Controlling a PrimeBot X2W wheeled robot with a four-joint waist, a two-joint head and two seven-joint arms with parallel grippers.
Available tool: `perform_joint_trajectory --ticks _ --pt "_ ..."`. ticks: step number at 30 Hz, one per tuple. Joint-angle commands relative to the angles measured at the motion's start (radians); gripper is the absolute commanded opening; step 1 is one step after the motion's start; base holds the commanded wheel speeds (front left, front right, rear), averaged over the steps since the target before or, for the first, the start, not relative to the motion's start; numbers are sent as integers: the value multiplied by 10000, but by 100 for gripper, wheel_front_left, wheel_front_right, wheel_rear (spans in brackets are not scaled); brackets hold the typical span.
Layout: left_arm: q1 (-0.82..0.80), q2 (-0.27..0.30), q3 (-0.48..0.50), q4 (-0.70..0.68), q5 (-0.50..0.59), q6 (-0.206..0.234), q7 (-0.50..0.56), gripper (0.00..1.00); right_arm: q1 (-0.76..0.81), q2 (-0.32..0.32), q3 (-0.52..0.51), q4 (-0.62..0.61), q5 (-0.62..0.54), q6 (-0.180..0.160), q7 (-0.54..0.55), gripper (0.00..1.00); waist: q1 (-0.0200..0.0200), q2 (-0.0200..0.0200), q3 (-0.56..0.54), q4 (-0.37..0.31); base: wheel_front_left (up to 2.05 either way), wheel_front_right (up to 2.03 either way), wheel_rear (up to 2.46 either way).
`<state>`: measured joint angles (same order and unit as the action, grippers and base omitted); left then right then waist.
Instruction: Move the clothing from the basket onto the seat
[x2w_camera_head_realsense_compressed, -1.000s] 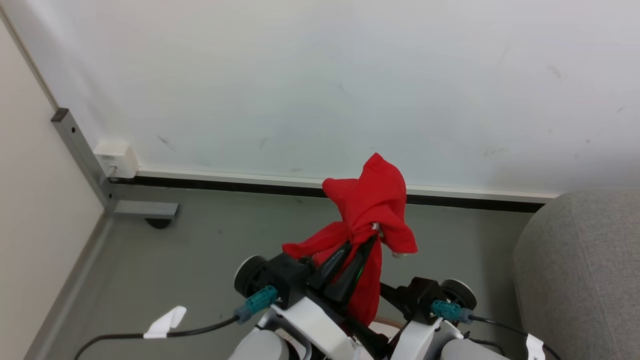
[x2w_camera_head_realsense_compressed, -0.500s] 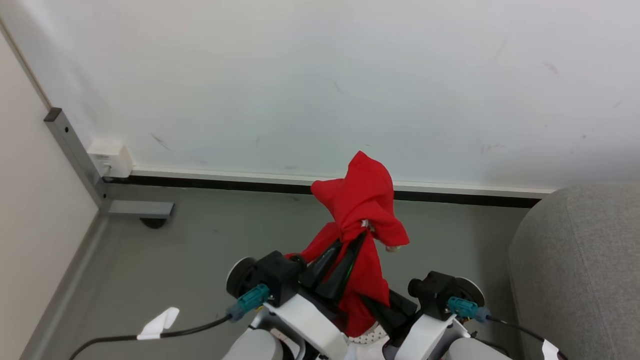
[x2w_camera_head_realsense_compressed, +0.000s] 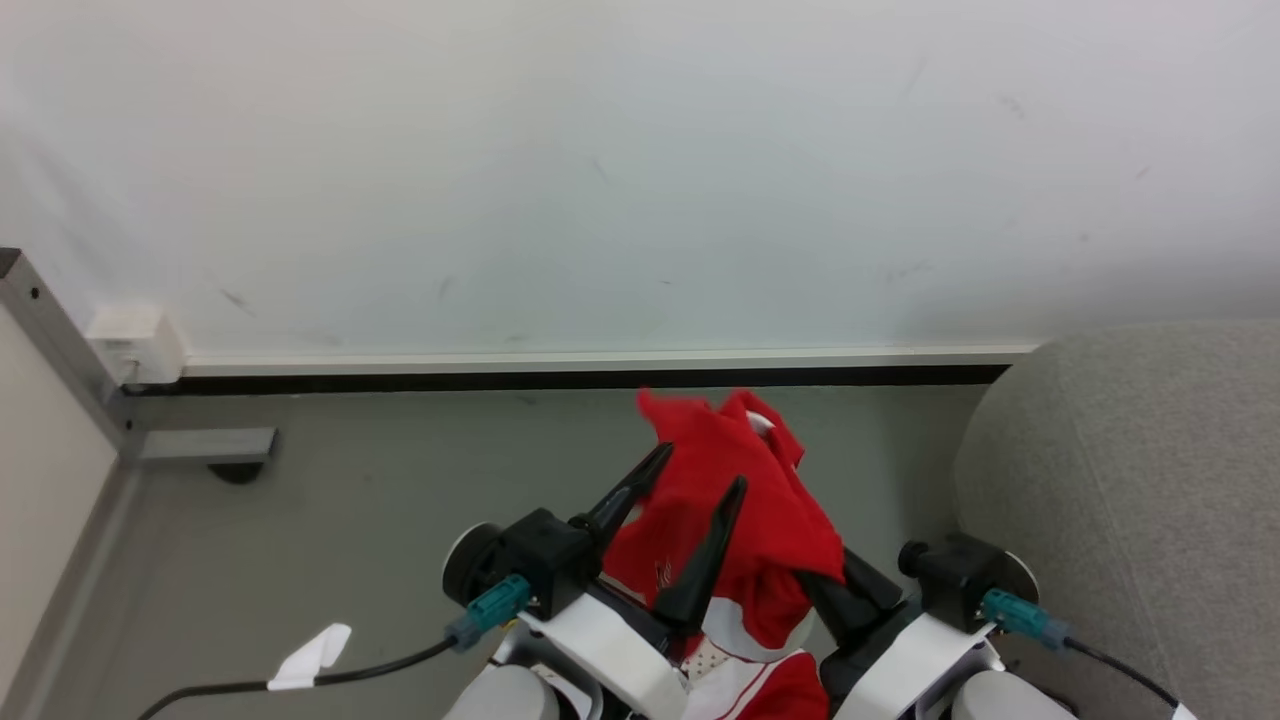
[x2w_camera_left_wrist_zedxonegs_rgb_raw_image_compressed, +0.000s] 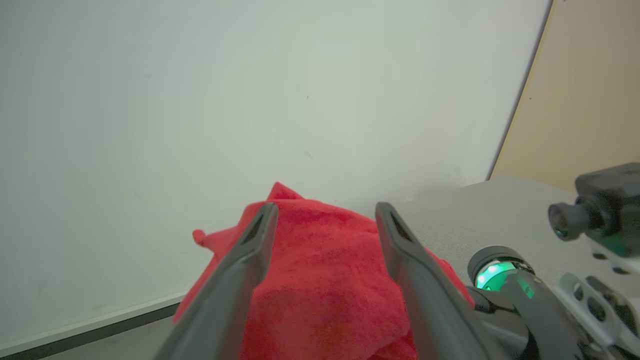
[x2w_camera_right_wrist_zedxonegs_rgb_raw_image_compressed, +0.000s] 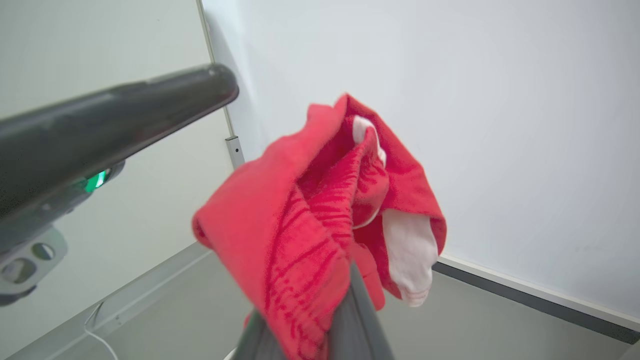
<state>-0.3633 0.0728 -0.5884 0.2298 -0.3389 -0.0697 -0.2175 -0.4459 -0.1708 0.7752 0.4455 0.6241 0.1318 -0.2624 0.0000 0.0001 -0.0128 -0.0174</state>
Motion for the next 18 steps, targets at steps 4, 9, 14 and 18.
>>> perform_joint_trajectory --ticks 4,9,14,18 --pt "118 136 22 -44 -143 64 -54 100 278 -366 -622 -424 -241 -21 -35 0 0 -1 76 -911 0 0 0" --pt "111 224 -38 -66 -131 67 -108 100 527 -759 -1590 -772 -587 -21 -32 0 0 -1 106 -1879 0 0 0" --pt "4 288 -253 -81 -52 -127 -234 100 893 -1080 -2591 -1097 -937 -21 -34 0 0 -1 154 -2788 0 0 0" --pt "-43 347 -411 8 -91 -231 -288 100 1189 -1327 -3312 -1331 -1196 -21 -33 0 0 -1 198 -3484 0 0 0"
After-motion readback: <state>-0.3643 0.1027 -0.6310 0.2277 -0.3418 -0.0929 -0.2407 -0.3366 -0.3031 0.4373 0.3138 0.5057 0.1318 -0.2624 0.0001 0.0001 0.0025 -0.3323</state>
